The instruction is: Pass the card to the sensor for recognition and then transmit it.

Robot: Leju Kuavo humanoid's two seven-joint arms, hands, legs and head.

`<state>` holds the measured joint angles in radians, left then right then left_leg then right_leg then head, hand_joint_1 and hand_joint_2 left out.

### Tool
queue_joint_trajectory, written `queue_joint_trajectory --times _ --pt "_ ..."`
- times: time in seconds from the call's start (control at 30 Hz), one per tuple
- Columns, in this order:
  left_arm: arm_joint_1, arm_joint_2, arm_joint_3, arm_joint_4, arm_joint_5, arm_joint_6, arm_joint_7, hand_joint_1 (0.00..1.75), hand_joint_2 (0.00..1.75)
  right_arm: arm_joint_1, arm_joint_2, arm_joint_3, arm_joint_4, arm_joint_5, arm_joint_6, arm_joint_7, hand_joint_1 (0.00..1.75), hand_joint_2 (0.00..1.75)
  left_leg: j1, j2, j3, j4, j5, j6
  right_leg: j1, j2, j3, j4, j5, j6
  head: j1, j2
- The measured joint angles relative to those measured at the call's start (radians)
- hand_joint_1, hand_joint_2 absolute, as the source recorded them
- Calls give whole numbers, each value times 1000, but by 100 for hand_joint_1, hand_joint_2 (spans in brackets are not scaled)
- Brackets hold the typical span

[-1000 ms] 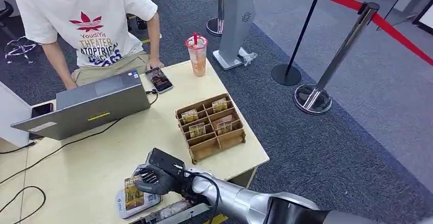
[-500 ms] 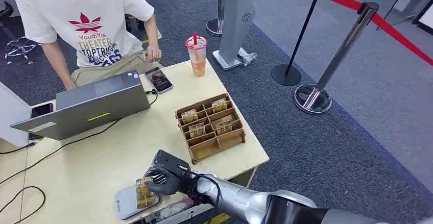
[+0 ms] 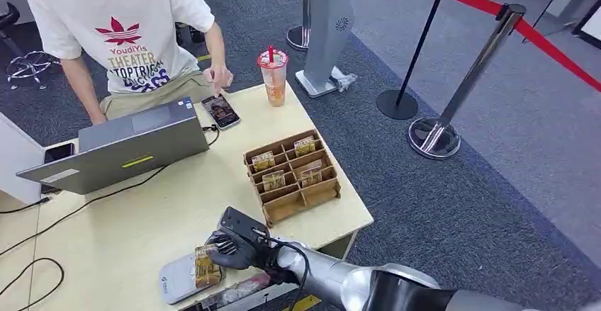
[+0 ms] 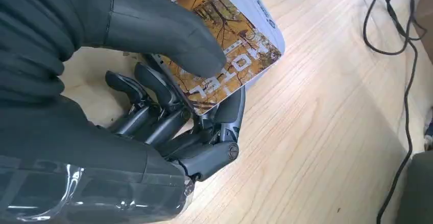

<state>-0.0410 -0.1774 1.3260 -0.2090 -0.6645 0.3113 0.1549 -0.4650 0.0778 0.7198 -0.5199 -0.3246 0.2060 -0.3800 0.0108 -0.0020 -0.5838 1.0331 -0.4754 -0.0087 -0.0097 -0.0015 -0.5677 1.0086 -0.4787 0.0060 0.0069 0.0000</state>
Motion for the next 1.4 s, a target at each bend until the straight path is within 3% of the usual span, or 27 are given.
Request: queue_joint_trajectory --times 0.4,0.73,1.0,1.23,1.4 --pt "2 0 0 0 -9 1 -2 0 0 19 -37 -53 -62 -21 -6 -43 175 175 0 0 0 0 1 0 0 0 0 0 2 0 0 0" --pt "1 0 0 0 -8 6 -8 0 0 50 -95 -140 -356 -53 -8 -39 175 175 0 0 0 0 1 0 0 0 -1 0 3 0 0 0" --pt "-1 -1 0 0 -8 6 -11 0 0 76 -111 -201 -543 -55 -20 -43 175 175 0 1 -1 0 1 0 0 0 -1 0 3 0 0 0" --pt "-1 -1 0 0 -8 3 -19 0 0 82 -111 -254 -650 19 -90 -69 175 175 0 1 -1 0 1 0 0 0 -1 0 3 0 0 0" --pt "-1 -1 0 0 -9 -1 -20 0 0 78 -106 -278 -721 209 -269 -116 175 175 0 0 -1 0 1 0 0 0 -1 0 3 0 0 0"
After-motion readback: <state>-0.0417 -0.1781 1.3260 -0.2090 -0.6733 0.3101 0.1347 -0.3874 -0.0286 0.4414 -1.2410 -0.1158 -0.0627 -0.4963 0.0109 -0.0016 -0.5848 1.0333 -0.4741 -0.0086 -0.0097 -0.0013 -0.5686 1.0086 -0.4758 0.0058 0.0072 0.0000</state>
